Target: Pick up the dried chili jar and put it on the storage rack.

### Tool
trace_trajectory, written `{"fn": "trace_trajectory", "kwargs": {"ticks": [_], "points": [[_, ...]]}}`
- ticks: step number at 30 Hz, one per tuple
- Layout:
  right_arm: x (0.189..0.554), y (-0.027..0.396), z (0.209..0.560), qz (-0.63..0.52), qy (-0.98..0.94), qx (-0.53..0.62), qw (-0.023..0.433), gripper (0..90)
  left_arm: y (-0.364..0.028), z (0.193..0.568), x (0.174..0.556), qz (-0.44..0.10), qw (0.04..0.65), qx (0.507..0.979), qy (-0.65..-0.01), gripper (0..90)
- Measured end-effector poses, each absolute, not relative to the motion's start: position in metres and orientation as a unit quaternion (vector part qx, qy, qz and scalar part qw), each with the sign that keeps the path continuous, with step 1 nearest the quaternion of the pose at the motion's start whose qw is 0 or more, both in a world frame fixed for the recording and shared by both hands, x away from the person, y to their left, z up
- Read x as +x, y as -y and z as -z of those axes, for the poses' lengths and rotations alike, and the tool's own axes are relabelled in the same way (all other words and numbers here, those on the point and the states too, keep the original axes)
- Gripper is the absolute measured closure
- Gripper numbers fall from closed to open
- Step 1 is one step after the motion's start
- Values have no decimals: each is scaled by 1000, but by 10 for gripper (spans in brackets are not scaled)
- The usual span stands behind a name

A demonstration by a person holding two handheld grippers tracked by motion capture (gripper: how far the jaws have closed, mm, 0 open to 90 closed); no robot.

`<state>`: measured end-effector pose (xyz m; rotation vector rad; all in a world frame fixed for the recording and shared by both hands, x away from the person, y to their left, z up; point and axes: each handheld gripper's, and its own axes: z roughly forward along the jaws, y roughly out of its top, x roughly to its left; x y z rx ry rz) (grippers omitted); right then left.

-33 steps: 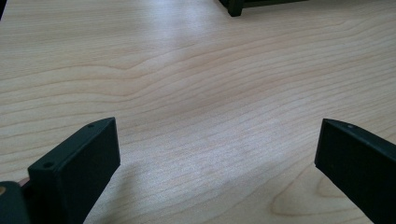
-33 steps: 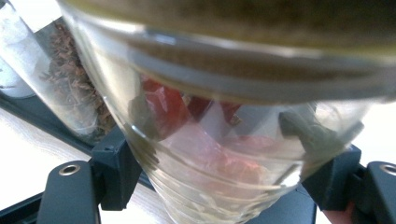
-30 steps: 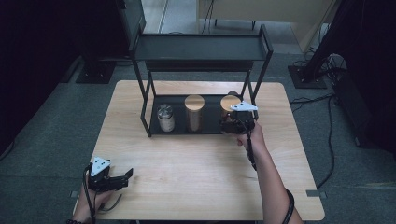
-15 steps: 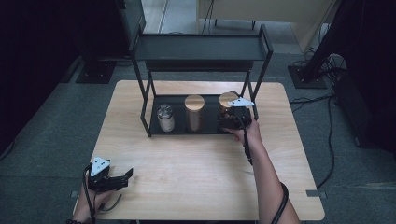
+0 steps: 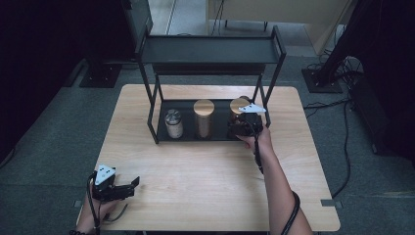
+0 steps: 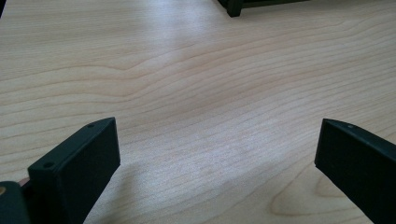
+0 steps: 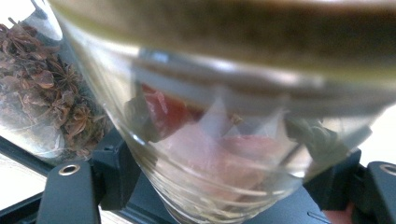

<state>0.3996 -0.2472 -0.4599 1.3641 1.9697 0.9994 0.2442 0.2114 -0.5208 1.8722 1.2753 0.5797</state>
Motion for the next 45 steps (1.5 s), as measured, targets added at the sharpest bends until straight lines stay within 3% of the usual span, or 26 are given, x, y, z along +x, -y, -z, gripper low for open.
{"fn": "trace_trajectory", "kwargs": {"ticks": [4,20,45], "points": [[398,247,460,-372,-734,499,270,243,-211,521,244,-229,390,738,-501,4],[380,243,463,-379,-735,495,267,9,-211,521,244,-228,390,739,-500,4],[353,252,482,-385,-728,501,266,0,-210,521,244,-229,387,740,-500,4]]}}
